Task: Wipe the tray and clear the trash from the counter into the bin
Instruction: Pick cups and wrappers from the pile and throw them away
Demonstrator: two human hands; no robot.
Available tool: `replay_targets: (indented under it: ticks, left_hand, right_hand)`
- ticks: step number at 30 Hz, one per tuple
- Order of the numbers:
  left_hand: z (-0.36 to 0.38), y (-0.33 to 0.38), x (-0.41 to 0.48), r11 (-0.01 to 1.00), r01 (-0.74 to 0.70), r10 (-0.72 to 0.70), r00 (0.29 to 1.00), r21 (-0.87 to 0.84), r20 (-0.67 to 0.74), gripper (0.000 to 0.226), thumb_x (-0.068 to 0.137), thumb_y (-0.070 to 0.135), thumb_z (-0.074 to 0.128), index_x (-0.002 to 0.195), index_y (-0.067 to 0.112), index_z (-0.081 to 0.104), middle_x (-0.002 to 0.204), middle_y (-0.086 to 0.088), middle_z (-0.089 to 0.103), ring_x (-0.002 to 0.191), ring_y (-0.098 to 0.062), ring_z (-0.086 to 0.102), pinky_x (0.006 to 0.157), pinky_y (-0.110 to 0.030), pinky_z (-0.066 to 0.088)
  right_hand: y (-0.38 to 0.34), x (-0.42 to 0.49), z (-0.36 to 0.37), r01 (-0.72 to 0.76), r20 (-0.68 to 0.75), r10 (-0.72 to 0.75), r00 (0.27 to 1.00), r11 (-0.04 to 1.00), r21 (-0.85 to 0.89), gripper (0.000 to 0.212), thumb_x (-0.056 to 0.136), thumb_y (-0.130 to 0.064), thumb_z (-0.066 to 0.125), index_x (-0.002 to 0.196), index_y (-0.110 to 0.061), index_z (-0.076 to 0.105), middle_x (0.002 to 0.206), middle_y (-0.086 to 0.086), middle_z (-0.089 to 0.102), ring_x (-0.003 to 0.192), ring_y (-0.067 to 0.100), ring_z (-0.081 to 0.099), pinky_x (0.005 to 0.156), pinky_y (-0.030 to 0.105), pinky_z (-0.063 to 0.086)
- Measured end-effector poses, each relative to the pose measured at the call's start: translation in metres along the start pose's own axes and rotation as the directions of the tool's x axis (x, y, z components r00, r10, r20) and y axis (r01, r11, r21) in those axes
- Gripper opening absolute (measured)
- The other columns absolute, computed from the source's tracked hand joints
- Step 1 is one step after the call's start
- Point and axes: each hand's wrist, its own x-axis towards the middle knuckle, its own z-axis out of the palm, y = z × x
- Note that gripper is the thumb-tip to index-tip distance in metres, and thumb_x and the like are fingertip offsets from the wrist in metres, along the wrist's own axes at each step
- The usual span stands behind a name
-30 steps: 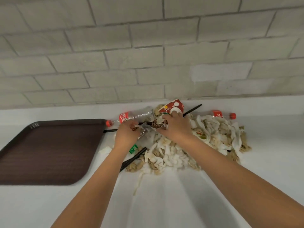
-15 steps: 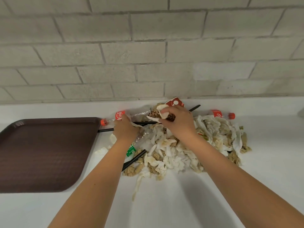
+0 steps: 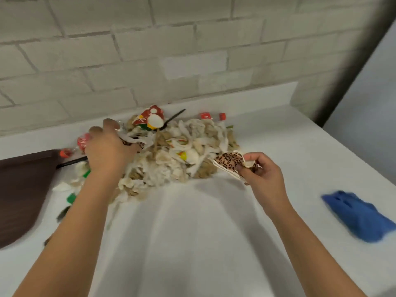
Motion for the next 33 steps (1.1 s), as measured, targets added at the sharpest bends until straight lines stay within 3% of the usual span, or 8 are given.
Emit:
replay_targets:
  ticks: [5, 7, 14, 18, 22, 26, 29, 33]
  left_hand:
    - [0.005, 0.111, -0.15, 0.825, -0.077, 0.239, 0.945, -0.56, 0.222, 0.038, 0.066, 0.033, 0.078, 0.092, 0.032, 0.05, 0.081, -0.001, 0.062, 0.071, -0.016, 0.057, 0.057, -0.021, 0.041]
    - [0.02, 0.15, -0.218, 0.747, -0.051, 0.313, 0.907, -0.663, 0.282, 0.037, 0.063, 0.044, 0.077, 0.086, 0.034, 0.049, 0.074, -0.001, 0.064, 0.067, -0.015, 0.059, 0.06, -0.026, 0.046]
    - [0.067, 0.226, -0.405, 0.638, 0.028, 0.41, 0.833, -0.77, 0.37, 0.029, 0.07, 0.046, 0.072, 0.081, 0.037, 0.047, 0.083, 0.013, 0.053, 0.075, 0.0, 0.055, 0.064, -0.01, 0.04]
    - [0.112, 0.227, -0.474, 0.685, 0.053, 0.408, 0.799, -0.727, 0.442, 0.028, 0.068, 0.053, 0.068, 0.077, 0.034, 0.048, 0.083, 0.015, 0.05, 0.079, 0.002, 0.052, 0.066, -0.008, 0.037]
    - [0.192, 0.206, -0.511, 0.819, 0.141, 0.283, 0.743, -0.556, 0.606, 0.034, 0.064, 0.054, 0.071, 0.077, 0.032, 0.049, 0.087, 0.011, 0.05, 0.078, -0.001, 0.051, 0.067, -0.013, 0.037]
    - [0.276, 0.196, -0.529, 0.953, 0.098, 0.154, 0.659, -0.287, 0.736, 0.036, 0.071, 0.046, 0.075, 0.092, 0.025, 0.056, 0.103, 0.003, 0.051, 0.091, -0.016, 0.056, 0.072, -0.027, 0.045]
    - [0.33, 0.195, -0.538, 0.988, -0.028, 0.142, 0.552, -0.152, 0.822, 0.054, 0.072, 0.05, 0.072, 0.115, 0.022, 0.053, 0.121, -0.001, 0.047, 0.106, -0.02, 0.054, 0.082, -0.033, 0.049]
    - [0.37, 0.185, -0.549, 0.985, -0.171, 0.084, 0.407, -0.015, 0.91, 0.1, 0.067, 0.062, 0.069, 0.143, 0.02, 0.02, 0.139, -0.01, 0.031, 0.128, -0.028, 0.036, 0.096, -0.04, 0.045]
  right_hand:
    - [0.014, -0.056, -0.103, -0.023, -0.061, 0.021, 0.998, 0.999, -0.023, 0.032, 0.081, 0.009, 0.063, 0.077, -0.023, 0.061, 0.077, -0.004, 0.067, 0.063, 0.003, 0.059, 0.054, 0.015, 0.041]
    - [0.024, -0.083, -0.145, -0.035, -0.099, 0.031, 0.995, 0.999, -0.041, 0.038, 0.081, 0.011, 0.061, 0.076, -0.026, 0.064, 0.077, -0.01, 0.068, 0.067, 0.002, 0.062, 0.056, 0.012, 0.043]
    - [0.071, -0.177, -0.278, -0.031, -0.299, 0.012, 0.954, 0.998, -0.059, 0.042, 0.083, 0.013, 0.06, 0.079, -0.029, 0.067, 0.091, 0.011, 0.066, 0.083, 0.019, 0.063, 0.075, 0.041, 0.049]
    - [0.117, -0.212, -0.332, -0.138, -0.405, 0.1, 0.909, 0.988, -0.066, 0.047, 0.083, 0.015, 0.058, 0.079, -0.031, 0.067, 0.09, 0.007, 0.065, 0.084, 0.014, 0.061, 0.077, 0.03, 0.048]
    - [0.182, -0.22, -0.367, -0.405, -0.429, 0.331, 0.84, 0.91, -0.091, 0.042, 0.085, 0.007, 0.059, 0.083, -0.034, 0.064, 0.085, -0.006, 0.07, 0.066, 0.01, 0.059, 0.059, 0.022, 0.049]
    - [0.25, -0.221, -0.378, -0.594, -0.427, 0.485, 0.763, 0.787, -0.167, 0.044, 0.082, 0.006, 0.056, 0.081, -0.038, 0.064, 0.091, 0.004, 0.07, 0.065, 0.022, 0.061, 0.061, 0.037, 0.054]
    - [0.288, -0.219, -0.376, -0.658, -0.438, 0.518, 0.735, 0.701, -0.276, 0.043, 0.08, 0.004, 0.057, 0.082, -0.039, 0.059, 0.084, -0.001, 0.068, 0.069, 0.025, 0.063, 0.069, 0.046, 0.056]
    - [0.327, -0.211, -0.37, -0.712, -0.373, 0.607, 0.702, 0.575, -0.404, 0.036, 0.085, -0.009, 0.059, 0.117, -0.026, 0.057, 0.106, 0.008, 0.067, 0.084, 0.024, 0.062, 0.072, 0.031, 0.049]
